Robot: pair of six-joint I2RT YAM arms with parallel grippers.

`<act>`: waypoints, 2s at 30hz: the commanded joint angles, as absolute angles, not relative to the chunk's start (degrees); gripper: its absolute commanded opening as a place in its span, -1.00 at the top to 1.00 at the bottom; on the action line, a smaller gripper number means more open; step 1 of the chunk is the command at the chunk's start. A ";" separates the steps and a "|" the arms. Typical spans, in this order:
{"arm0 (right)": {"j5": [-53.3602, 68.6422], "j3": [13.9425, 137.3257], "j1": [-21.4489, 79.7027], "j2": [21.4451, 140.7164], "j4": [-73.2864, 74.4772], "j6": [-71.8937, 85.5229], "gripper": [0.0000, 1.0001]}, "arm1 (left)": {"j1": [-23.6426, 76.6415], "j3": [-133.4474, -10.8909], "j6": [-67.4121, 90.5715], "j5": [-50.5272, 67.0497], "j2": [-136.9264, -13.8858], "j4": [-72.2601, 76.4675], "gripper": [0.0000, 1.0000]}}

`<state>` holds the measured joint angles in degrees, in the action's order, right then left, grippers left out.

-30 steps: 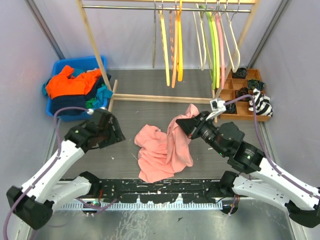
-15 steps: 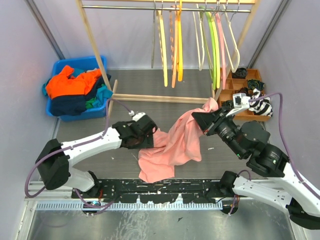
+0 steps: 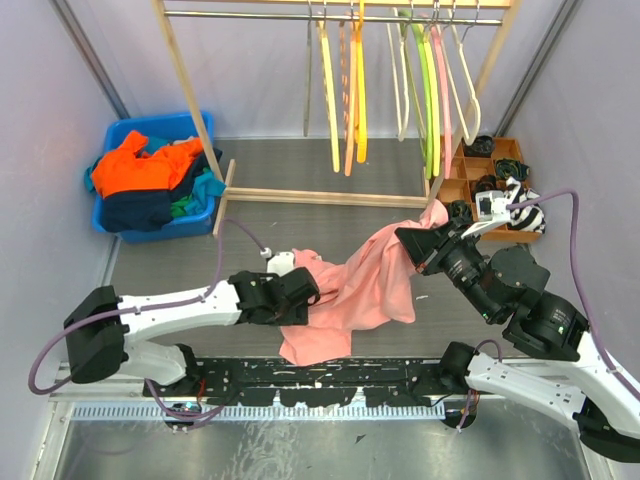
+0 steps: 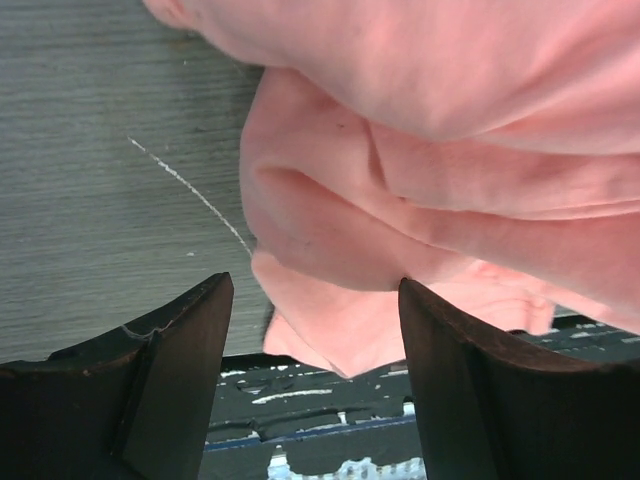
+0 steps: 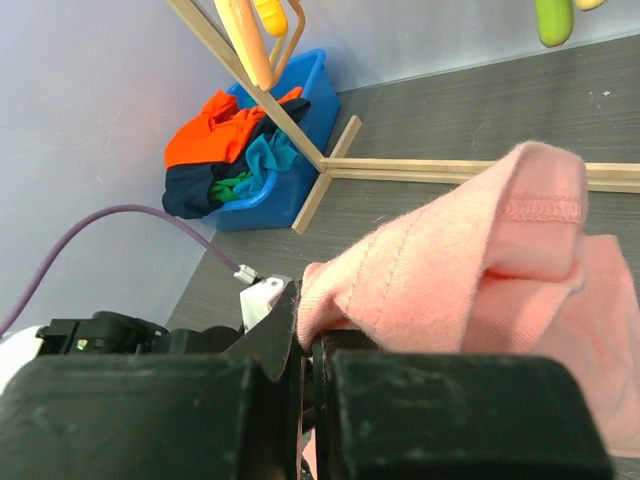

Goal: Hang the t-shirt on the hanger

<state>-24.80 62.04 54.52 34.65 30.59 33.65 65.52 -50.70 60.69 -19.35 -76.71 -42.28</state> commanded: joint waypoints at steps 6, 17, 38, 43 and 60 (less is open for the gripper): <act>-25.61 64.95 54.35 34.39 28.69 33.14 0.98 | 67.28 -46.68 65.23 -22.30 -85.42 -33.87 0.04; -26.50 63.99 54.40 33.34 30.53 33.52 0.98 | 67.31 -58.59 63.32 -32.61 -64.10 -57.62 0.99; -18.13 58.88 54.40 47.41 26.00 35.00 0.98 | 62.58 -117.01 43.23 -45.75 -67.05 -78.55 1.00; -17.87 51.69 54.35 47.43 26.43 37.87 0.29 | 62.62 -109.08 43.90 -43.95 -66.26 -74.99 0.99; -7.84 42.76 54.38 36.78 26.43 39.86 -0.39 | 62.79 -84.12 45.26 -22.32 -76.73 -48.04 1.00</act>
<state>-10.52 43.33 54.52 38.59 29.87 38.76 62.67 -84.40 45.19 -27.90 -72.60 -58.35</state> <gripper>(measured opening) 0.702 0.012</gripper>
